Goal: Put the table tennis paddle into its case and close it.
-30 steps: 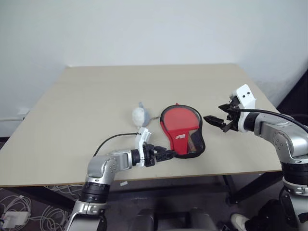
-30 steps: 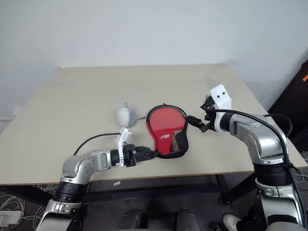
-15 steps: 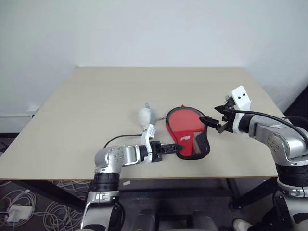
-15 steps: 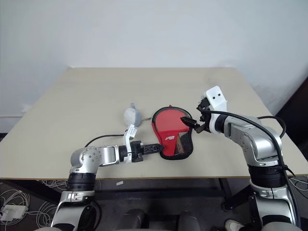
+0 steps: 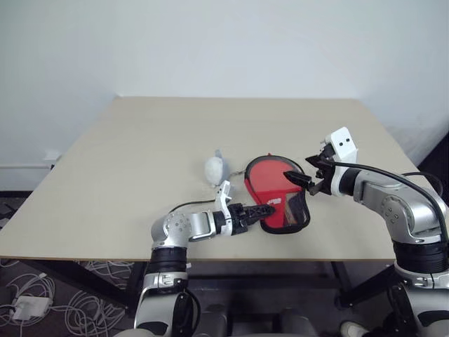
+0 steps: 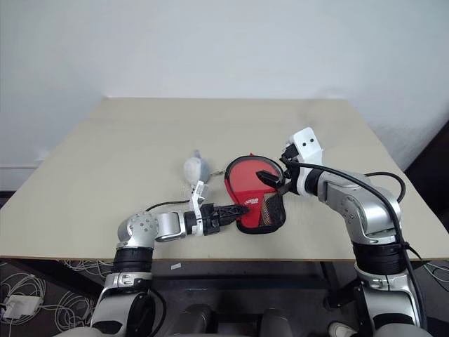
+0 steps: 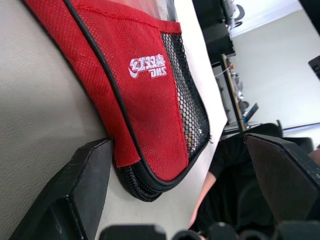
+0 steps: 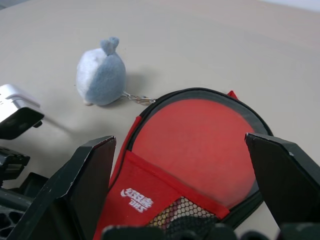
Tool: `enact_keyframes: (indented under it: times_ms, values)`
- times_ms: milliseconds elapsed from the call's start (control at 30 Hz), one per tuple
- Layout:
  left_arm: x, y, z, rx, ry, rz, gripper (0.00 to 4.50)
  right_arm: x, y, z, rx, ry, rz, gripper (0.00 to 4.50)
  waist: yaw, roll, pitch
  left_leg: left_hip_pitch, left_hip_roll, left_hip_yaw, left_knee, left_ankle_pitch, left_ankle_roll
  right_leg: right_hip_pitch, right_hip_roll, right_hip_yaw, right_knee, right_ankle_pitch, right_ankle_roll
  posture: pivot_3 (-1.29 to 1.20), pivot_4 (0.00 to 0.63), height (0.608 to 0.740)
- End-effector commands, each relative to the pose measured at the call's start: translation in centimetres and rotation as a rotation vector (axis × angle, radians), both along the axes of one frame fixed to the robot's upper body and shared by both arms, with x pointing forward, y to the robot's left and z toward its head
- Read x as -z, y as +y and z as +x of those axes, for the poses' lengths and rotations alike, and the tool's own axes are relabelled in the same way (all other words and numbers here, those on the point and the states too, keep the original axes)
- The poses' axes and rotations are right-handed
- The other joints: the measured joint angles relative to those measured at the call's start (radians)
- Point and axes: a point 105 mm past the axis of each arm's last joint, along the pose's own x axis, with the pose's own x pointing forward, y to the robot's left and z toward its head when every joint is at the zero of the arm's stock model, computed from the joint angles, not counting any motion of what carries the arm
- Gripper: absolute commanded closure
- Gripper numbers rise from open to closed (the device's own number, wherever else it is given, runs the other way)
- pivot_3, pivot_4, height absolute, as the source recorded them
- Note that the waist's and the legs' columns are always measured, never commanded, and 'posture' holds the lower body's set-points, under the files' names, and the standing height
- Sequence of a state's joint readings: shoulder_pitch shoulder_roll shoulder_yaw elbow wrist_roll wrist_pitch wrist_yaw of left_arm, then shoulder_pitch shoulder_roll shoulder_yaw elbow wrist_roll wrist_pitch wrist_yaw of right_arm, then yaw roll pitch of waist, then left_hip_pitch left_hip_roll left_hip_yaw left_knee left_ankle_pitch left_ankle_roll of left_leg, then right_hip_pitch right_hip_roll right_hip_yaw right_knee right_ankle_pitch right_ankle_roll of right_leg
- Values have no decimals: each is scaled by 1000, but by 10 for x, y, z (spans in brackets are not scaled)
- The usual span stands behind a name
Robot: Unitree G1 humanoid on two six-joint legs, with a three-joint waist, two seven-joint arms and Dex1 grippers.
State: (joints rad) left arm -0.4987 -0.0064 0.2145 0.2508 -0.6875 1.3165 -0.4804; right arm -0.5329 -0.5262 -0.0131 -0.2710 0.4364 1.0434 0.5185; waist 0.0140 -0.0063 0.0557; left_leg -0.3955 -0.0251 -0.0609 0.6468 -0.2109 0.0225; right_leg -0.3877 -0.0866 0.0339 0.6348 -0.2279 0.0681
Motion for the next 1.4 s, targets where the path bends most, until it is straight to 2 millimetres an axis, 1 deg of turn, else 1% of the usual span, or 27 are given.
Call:
enact_keyframes:
  times_ms: [33, 167, 400, 433, 500, 600, 767, 833, 867, 967, 1067, 1167, 1400]
  values:
    - [12, -14, -8, 59, 71, 5, 61, -11, 6, -2, -18, -51, 7, 0, 0, 0, 0, 0, 0, 0, 0, 0, 0, 0, 0, 0, 0, 0, 0, 0, 0, 740]
    - [18, -10, -7, 47, 94, 25, 61, -11, 8, -3, -20, -50, 12, 0, 0, 1, -1, 0, 0, -1, 0, 0, 0, 0, 0, 0, -4, 0, 0, 0, 0, 740]
    - [26, -6, -11, 62, 141, 71, 61, -14, 9, -3, -21, -52, 18, 0, 0, 0, -4, 0, -1, -2, -1, 0, 0, 2, 1, 0, -8, 0, 0, 0, 0, 740]
    - [27, -5, -12, 63, 147, 78, 231, -14, 9, -3, -21, -52, 18, 0, -1, 0, -5, 0, -1, -2, -1, 0, 0, 2, 1, 0, -8, 0, 0, 0, 0, 740]
    - [31, -2, -14, 66, 164, 107, 677, -15, 9, -3, -20, -53, 20, 0, -2, 0, -5, 0, 0, -2, -2, 0, 0, 1, 1, 0, -8, 0, 0, 0, 0, 740]
    - [36, 1, -17, 77, 186, 142, 1709, -16, 9, -4, -20, -53, 22, 0, -6, 0, -5, 0, 0, -2, -3, 0, 0, 1, 1, 0, -8, 0, 0, 0, 0, 740]
    - [37, 2, -21, 98, 204, 181, 3593, -20, 13, -6, -34, -65, 13, 0, -9, 0, -5, -1, 0, -2, -5, 0, 0, 1, 1, 1, -8, 1, 0, 0, 0, 740]
    - [37, 1, -26, 124, 210, 197, 4257, -23, 17, -8, -48, -73, 19, 0, -11, 1, -6, 0, 0, -2, -5, 0, 0, 1, 1, 1, -9, 0, 0, 0, 0, 740]
    - [37, 1, -29, 142, 212, 200, 4475, -25, 19, -9, -56, -74, 23, 0, -11, 3, -7, 0, 0, -1, -5, 0, 0, 1, 1, 1, -9, 0, 0, 0, 0, 740]
    - [37, -1, -34, 172, 202, 198, 4475, -25, 23, -10, -67, -74, 27, 0, -15, 5, -9, 1, 0, -1, -6, 0, 0, 1, 1, 1, -9, 0, 0, 0, 0, 740]
    - [31, -4, -40, 207, 203, 162, 4475, -25, 23, -9, -68, -70, 25, 0, -15, 5, -9, 0, 0, -1, -7, 0, 0, 0, 1, 2, -10, 0, 0, 0, 0, 740]
    - [24, -5, -52, 277, 195, 140, 4475, -24, 22, -9, -67, -68, 23, 0, -15, 5, -9, 0, 0, -1, -9, 0, 0, 0, 1, 2, -10, 0, 0, 0, 0, 740]
    - [13, -1, -72, 397, 152, 115, 4475, -23, 24, -9, -76, -66, 20, 0, -16, 5, -9, 0, 0, 0, -10, 0, 0, -1, 1, 3, -10, 0, 0, 0, 0, 740]
